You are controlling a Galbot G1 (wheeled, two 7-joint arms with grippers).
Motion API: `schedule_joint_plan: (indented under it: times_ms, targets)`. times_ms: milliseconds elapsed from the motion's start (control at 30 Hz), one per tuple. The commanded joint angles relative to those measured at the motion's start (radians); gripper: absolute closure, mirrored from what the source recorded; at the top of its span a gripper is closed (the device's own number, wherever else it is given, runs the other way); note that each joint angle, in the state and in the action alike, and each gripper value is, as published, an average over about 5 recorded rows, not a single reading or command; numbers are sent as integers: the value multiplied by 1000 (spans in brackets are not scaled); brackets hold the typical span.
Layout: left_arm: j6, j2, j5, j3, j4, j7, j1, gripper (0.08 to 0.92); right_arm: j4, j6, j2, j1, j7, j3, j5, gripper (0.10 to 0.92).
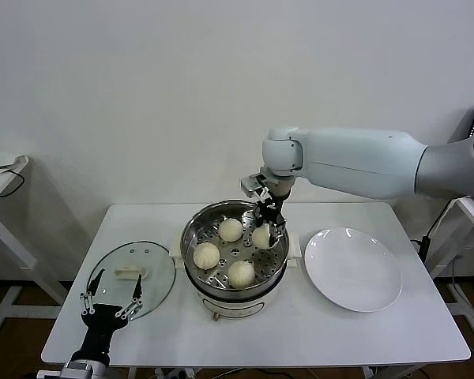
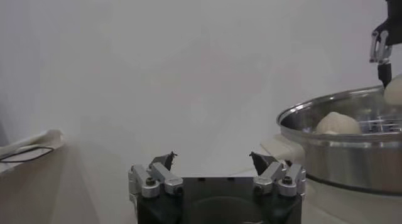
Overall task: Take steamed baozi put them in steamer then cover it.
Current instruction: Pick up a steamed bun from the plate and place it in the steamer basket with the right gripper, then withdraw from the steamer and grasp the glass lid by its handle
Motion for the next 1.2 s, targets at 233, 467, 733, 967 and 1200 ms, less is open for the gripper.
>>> schedule_joint_plan:
  times_ms: [233, 467, 733, 967, 1200]
  targets:
    - [9, -1, 2, -2, 1, -14, -4, 177, -46, -13, 44, -57, 21, -9, -46, 375]
    - [12, 0, 2, -4, 0, -20, -8, 177, -43, -8, 44, -58, 7, 5, -68, 320]
    - [16, 3, 14, -6, -3, -23, -18, 177, 14, 3, -15, -43, 1, 66, -75, 206]
    - [12, 12, 110, -1, 10, -45, -62, 177, 125, 132, -218, -107, 74, 318, -75, 203]
    - [9, 33, 257, 2, 48, -87, -135, 177, 231, 350, -460, -332, 887, 541, -6, 203]
